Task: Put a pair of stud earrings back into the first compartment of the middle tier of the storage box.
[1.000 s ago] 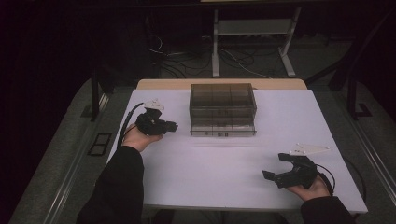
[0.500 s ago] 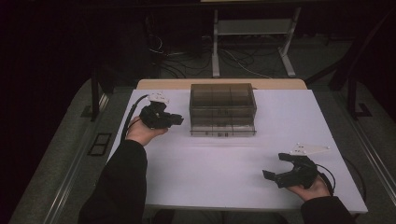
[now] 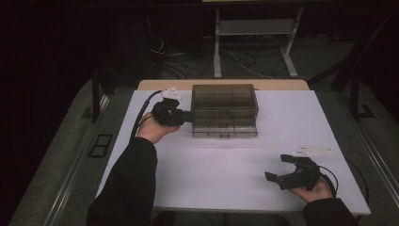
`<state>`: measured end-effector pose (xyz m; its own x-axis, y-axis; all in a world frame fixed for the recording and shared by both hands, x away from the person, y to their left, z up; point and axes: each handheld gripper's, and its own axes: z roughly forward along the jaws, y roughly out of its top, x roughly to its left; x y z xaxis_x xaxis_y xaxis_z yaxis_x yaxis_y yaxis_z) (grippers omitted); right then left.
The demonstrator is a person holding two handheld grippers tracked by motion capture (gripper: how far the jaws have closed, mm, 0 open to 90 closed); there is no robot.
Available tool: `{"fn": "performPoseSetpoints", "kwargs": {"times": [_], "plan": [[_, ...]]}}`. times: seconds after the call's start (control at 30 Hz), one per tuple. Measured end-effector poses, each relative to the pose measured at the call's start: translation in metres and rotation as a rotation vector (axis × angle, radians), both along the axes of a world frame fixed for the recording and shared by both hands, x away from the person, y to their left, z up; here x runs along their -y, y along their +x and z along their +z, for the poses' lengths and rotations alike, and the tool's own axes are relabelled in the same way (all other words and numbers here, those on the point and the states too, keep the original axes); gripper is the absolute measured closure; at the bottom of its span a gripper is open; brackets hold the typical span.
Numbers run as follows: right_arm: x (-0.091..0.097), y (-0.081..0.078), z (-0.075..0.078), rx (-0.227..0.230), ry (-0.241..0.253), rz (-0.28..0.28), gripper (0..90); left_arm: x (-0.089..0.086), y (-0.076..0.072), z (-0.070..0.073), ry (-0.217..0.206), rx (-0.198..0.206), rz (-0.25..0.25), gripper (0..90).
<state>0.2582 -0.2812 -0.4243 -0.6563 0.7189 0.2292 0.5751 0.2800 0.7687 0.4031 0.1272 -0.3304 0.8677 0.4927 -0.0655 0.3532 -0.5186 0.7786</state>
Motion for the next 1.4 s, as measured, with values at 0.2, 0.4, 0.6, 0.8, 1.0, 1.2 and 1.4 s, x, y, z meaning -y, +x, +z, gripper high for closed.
{"fn": "performPoseSetpoints", "kwargs": {"times": [0.2, 0.4, 0.6, 0.8, 1.0, 1.2, 1.4], "plan": [[0.001, 0.000, 0.000, 0.001, 0.000, -0.001, 0.2, 0.010, 0.004, -0.007, -0.001, -0.012, -0.005, 78.5], [0.000, 0.000, 0.000, 0.000, -0.002, 0.000, 0.2, 0.016, 0.007, -0.018, 0.002, -0.020, -0.007, 78.5], [0.001, 0.000, 0.000, 0.000, -0.002, 0.003, 0.2, 0.020, 0.012, -0.032, 0.008, -0.030, 0.008, 78.5], [0.000, 0.000, 0.000, 0.001, -0.004, 0.005, 0.2, 0.025, 0.018, -0.042, 0.020, -0.025, 0.012, 78.5], [0.000, 0.000, 0.000, 0.001, -0.003, 0.007, 0.2, 0.032, 0.022, -0.055, 0.025, -0.048, 0.024, 78.4], [0.001, 0.000, 0.000, 0.000, -0.004, 0.010, 0.2, 0.036, 0.025, -0.062, 0.037, -0.083, 0.018, 71.3], [0.001, 0.000, 0.000, 0.001, -0.004, 0.011, 0.2, 0.033, 0.024, -0.058, 0.030, -0.096, 0.025, 53.6]]}}
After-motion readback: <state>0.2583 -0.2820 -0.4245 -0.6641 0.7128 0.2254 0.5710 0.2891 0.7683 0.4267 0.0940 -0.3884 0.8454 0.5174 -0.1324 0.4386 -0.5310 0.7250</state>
